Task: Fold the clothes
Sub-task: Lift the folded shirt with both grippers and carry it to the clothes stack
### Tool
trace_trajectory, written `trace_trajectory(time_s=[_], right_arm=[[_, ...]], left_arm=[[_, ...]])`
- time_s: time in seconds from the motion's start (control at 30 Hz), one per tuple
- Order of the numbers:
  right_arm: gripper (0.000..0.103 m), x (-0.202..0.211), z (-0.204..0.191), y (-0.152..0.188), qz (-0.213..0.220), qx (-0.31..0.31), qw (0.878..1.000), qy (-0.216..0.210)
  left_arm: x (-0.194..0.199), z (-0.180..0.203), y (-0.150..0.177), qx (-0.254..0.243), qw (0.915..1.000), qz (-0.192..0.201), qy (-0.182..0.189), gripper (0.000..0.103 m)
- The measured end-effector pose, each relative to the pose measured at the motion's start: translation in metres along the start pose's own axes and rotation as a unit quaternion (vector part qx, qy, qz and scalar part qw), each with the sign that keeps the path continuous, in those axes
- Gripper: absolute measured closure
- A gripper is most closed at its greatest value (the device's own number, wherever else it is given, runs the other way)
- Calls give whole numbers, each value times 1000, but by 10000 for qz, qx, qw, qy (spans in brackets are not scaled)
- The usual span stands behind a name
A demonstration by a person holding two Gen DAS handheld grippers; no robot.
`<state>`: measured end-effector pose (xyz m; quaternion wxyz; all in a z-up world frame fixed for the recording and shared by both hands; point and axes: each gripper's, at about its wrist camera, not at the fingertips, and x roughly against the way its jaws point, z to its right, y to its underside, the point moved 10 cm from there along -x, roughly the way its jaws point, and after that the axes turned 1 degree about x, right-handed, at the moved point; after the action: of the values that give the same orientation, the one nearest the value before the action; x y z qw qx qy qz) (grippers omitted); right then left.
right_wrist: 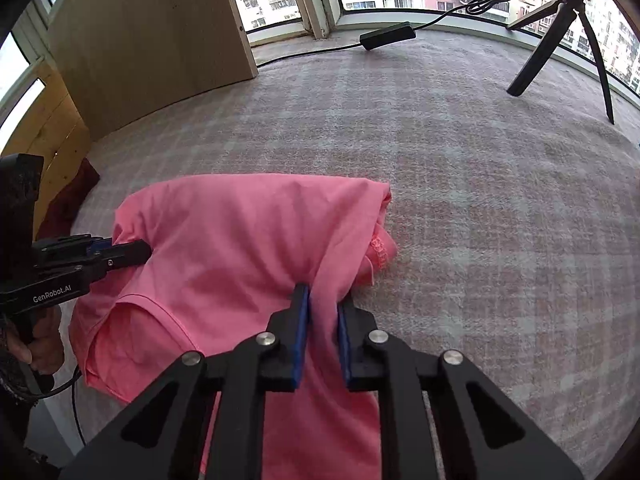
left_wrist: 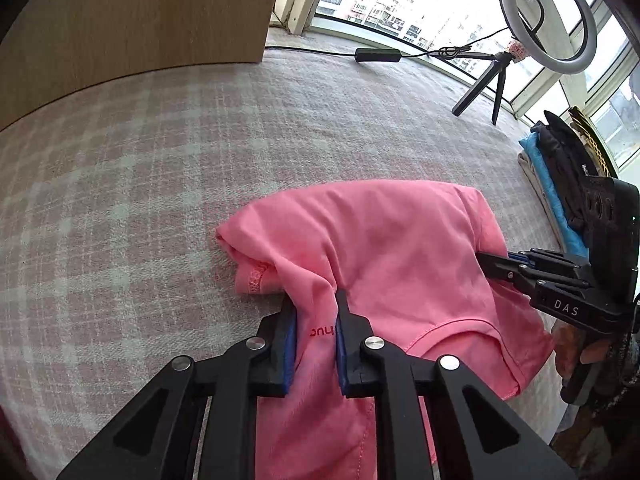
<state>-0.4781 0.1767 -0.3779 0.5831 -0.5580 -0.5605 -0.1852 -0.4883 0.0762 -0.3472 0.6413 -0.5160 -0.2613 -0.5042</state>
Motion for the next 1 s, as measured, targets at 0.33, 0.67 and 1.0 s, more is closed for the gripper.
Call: trace_trajectory(time_s=[0.33, 0.67, 1.0], right_arm=[[95, 36, -23, -14, 588, -249, 9973, -375], [95, 212, 0, -22, 2169, -282, 9758, 37], [95, 375, 126, 9, 2929, -534, 9468, 1225]], left_arm=[[45, 25, -10, -57, 9986, 441, 271, 92], [147, 150, -42, -1466, 9764, 1477, 573, 92], [138, 354, -76, -2469, 9474, 1615, 1241, 92]])
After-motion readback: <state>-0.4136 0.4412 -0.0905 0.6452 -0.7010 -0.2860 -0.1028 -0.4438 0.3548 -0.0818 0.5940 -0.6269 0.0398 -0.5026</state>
